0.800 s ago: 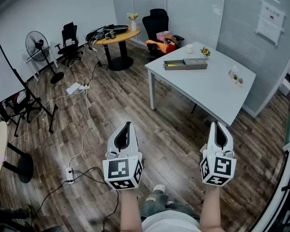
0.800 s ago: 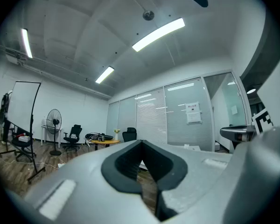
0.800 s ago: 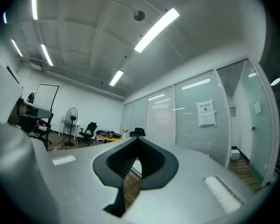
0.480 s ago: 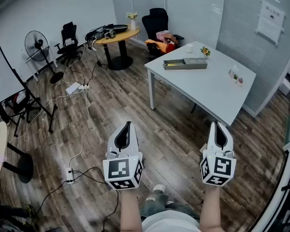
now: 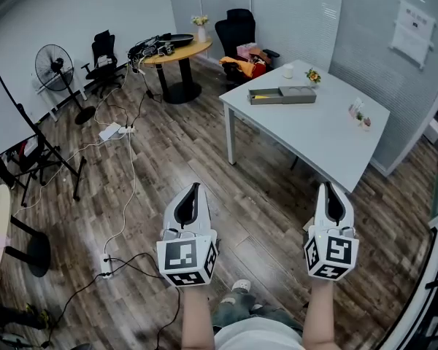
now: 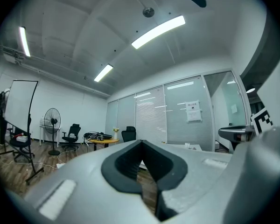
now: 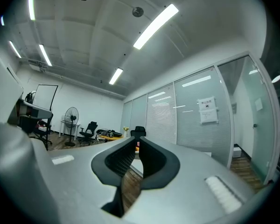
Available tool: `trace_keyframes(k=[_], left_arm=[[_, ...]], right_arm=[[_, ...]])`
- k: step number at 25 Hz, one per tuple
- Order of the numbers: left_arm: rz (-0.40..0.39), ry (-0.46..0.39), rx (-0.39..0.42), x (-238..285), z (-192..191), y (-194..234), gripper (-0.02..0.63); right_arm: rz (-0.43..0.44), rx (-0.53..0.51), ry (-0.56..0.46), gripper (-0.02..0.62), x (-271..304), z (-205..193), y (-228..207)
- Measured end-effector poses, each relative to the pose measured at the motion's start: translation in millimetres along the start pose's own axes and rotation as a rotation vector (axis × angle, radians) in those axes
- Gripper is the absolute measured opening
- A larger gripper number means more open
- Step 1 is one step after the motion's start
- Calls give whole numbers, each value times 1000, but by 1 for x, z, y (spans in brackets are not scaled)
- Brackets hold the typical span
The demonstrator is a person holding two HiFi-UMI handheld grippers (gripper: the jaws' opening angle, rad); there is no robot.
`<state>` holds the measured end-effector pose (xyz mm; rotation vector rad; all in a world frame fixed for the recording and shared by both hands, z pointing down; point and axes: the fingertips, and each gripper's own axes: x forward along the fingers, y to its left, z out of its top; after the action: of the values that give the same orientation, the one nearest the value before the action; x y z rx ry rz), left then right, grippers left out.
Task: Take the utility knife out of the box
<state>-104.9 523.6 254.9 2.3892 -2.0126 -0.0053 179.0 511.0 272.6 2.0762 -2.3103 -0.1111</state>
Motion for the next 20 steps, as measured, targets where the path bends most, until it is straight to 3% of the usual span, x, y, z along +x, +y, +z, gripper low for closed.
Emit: trace_keyframes(k=[4,7,20], left_arm=[[-4,4,2,21,-1,8,0],[-9,3,2,39,-3,16,0],[-35,11,11,90,-14,45,0]], right_arm=[[38,2,-9,157,22,0,7],[47,-4,-7,203,40,-3,14],[49,16,-13,299,87,-13,32]])
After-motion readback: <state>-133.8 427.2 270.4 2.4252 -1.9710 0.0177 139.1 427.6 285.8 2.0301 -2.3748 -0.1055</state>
